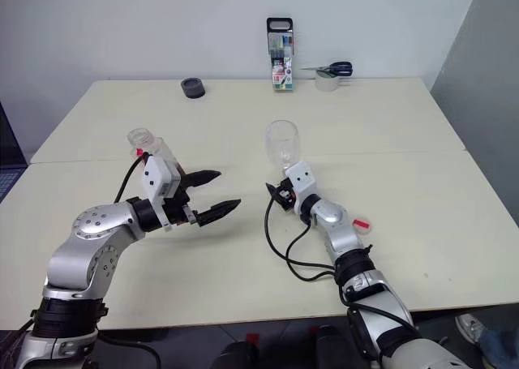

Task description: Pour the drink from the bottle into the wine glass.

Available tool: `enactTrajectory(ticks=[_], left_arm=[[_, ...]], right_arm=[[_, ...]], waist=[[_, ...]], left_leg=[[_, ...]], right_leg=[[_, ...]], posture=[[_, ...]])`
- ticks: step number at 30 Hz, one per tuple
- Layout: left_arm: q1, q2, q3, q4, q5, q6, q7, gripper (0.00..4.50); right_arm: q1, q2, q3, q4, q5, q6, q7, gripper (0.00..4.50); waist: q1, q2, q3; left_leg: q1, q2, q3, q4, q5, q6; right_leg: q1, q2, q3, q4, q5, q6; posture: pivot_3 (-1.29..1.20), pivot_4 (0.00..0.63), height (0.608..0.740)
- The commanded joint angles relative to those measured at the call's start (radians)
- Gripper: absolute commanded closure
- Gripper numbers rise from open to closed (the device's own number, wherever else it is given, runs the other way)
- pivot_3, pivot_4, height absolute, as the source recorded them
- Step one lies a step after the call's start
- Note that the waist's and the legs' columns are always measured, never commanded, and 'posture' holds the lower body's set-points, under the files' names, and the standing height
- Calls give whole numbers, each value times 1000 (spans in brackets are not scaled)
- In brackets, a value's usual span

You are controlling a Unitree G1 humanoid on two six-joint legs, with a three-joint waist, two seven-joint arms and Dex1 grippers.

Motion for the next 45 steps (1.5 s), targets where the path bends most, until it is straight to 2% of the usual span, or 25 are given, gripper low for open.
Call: enactTrajectory(ticks=[1, 7, 15, 21, 30, 33, 36, 45], left_arm=[[-27, -19, 29, -45, -36, -7, 30, 0], [-39, -32, 34, -88, -51, 14, 78, 0], [-12, -48, 31, -155, -60, 44, 151, 0], [46, -82, 29, -193, -29, 44, 250, 0], [247, -148, 54, -191, 122, -65, 432, 0], [316, -182, 94, -149, 148, -121, 486, 0], [324, -188, 141, -51, 178, -178, 527, 0], [219, -139, 166, 177, 167, -290, 450, 0]], right_arm=[[-4, 5, 2, -48, 3, -3, 12, 52], [30, -25, -3, -104, 5, 16, 22, 52], [152, -114, 3, -328, 12, 130, 66, 52], [313, -249, 43, -630, 10, 280, 165, 52], [493, -424, 63, -1099, 149, 497, 322, 52], [517, -461, 72, -1211, 218, 584, 358, 52], [505, -453, 67, -1257, 273, 641, 350, 52], [470, -447, 96, -1254, 283, 665, 313, 52]], waist=[[1, 0, 0], [2, 0, 0], [5, 0, 1], [9, 1, 1], [15, 1, 2], [25, 1, 2], [40, 0, 2], [57, 0, 2]], left_leg=[[0, 0, 0, 0, 0, 0], [0, 0, 0, 0, 0, 0], [-1, 0, 0, 0, 0, 0], [-2, 0, 0, 0, 0, 0], [-2, 0, -1, -1, 0, 0], [-2, 0, -1, -1, 0, 0], [-2, 0, -2, 0, 0, 0], [-2, -1, -2, 0, 0, 0]], right_leg=[[0, 0, 0, 0, 0, 0], [0, 0, 0, -1, 0, 0], [0, 0, 0, -3, 0, 0], [1, -1, 0, -5, 0, 1], [2, -1, -1, -6, 0, 2], [2, -1, -1, -7, 0, 2], [2, -1, -2, -7, 0, 2], [2, -1, -3, -8, 0, 2]], posture=[[0, 150, 740], [0, 150, 740], [0, 150, 740], [0, 150, 740], [0, 150, 740], [0, 150, 740], [0, 150, 740], [0, 150, 740]])
